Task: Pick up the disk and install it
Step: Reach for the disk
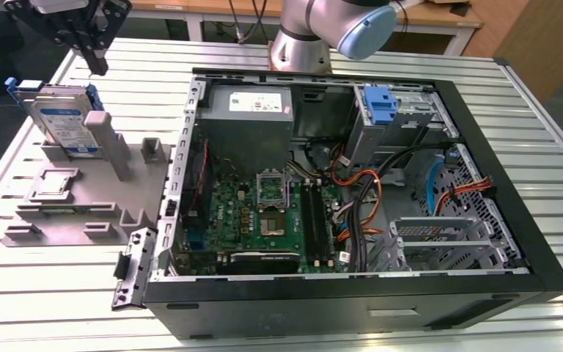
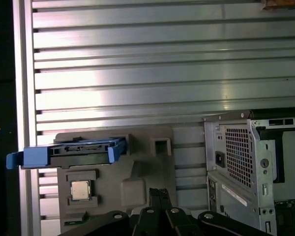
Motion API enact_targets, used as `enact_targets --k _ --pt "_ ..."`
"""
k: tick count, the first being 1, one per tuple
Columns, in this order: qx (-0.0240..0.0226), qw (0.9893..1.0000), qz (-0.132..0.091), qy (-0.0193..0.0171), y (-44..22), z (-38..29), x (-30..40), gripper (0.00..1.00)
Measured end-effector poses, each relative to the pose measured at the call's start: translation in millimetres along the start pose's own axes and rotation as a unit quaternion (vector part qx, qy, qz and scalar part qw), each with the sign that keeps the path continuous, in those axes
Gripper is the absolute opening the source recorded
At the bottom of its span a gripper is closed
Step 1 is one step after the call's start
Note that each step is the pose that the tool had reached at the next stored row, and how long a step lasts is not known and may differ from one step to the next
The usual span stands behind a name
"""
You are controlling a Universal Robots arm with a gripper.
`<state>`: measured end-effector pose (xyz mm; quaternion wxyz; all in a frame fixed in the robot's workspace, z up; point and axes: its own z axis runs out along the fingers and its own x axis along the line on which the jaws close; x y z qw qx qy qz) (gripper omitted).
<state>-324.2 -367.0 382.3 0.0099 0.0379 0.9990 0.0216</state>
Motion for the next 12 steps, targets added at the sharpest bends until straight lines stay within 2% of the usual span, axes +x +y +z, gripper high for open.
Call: enact_targets --k 12 --pt "0.0000 1.0000 0.000 0.0000 -0.3 0.2 3.9 0.10"
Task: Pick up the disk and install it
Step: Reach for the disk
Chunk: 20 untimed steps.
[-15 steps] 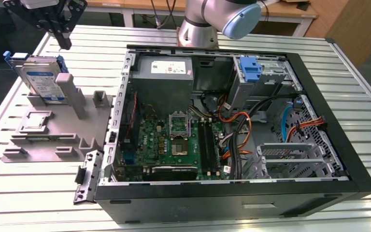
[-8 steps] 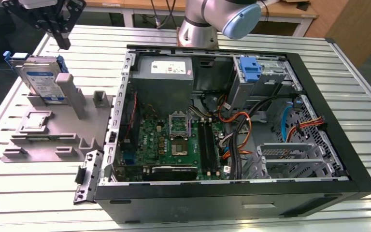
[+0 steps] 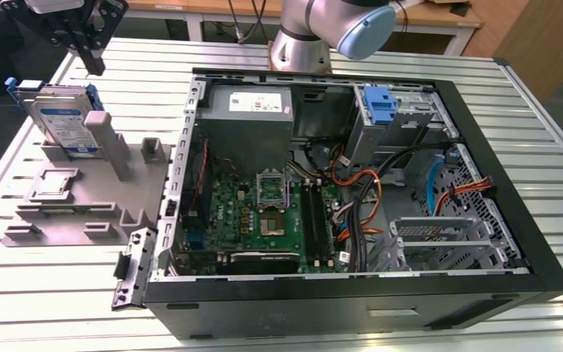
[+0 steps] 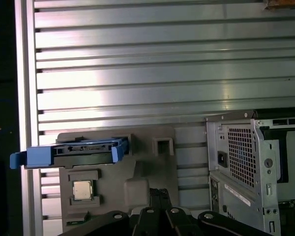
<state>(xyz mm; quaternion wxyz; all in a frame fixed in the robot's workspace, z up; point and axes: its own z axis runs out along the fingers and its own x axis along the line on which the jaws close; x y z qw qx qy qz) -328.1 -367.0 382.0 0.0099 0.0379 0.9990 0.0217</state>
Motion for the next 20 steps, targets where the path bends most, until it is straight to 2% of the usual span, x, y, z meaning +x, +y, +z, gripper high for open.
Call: enact_targets --k 20 --pt "0.0000 1.0000 0.000 0.0000 -0.7 0.2 9.4 0.10"
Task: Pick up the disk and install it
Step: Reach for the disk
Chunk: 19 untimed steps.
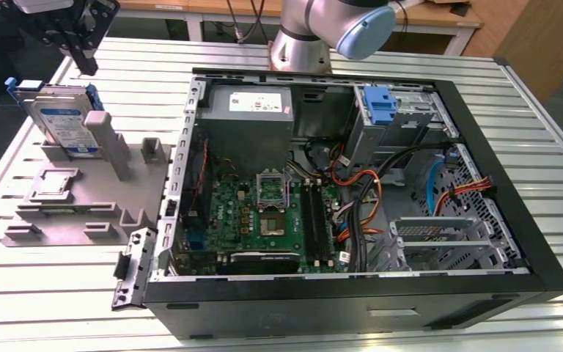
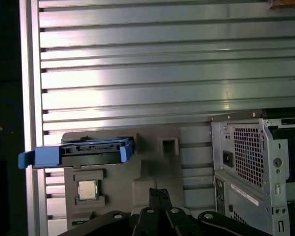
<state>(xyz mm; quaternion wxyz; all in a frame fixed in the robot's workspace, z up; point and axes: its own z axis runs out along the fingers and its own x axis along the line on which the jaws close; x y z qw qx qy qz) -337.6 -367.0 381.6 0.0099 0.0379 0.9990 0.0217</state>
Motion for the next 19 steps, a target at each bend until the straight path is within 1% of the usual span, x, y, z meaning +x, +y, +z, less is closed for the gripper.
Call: enact_targets --k 19 --pt "0.0000 1.0000 0.000 0.0000 -0.8 0.0 9.7 0.10"
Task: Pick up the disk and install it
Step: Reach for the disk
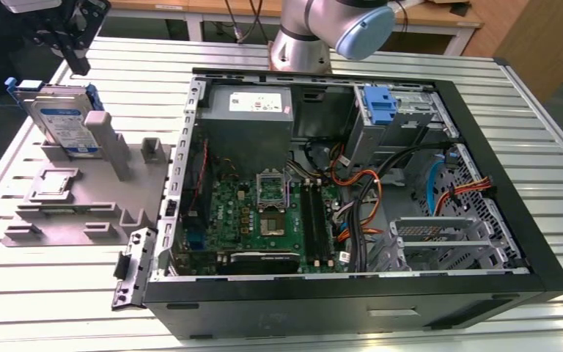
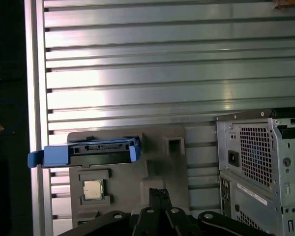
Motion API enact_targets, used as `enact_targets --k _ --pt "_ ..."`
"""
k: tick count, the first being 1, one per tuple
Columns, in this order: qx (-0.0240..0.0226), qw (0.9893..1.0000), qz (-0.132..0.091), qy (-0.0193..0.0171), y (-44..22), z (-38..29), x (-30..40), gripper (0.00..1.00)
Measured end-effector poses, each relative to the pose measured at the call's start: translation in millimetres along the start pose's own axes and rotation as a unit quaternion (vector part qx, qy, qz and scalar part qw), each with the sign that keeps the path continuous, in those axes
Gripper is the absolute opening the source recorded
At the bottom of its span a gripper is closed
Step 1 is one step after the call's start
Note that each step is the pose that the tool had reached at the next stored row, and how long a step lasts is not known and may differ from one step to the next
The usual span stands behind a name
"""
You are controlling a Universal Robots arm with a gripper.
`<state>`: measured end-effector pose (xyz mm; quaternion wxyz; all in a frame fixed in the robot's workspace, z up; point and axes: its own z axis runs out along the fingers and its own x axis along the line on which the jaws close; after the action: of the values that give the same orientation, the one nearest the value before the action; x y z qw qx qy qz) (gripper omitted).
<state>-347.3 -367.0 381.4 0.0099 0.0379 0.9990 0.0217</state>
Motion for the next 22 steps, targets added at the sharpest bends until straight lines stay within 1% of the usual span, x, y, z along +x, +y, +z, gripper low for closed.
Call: enact_targets --k 8,16,22 --pt "0.0000 1.0000 0.000 0.0000 -0.2 0.0 3.0 0.10" --pt "0.0000 1.0000 0.000 0.0000 -0.3 0.0 4.1 0.10" --pt "0.0000 1.0000 0.000 0.0000 -0.5 0.0 6.9 0.10"
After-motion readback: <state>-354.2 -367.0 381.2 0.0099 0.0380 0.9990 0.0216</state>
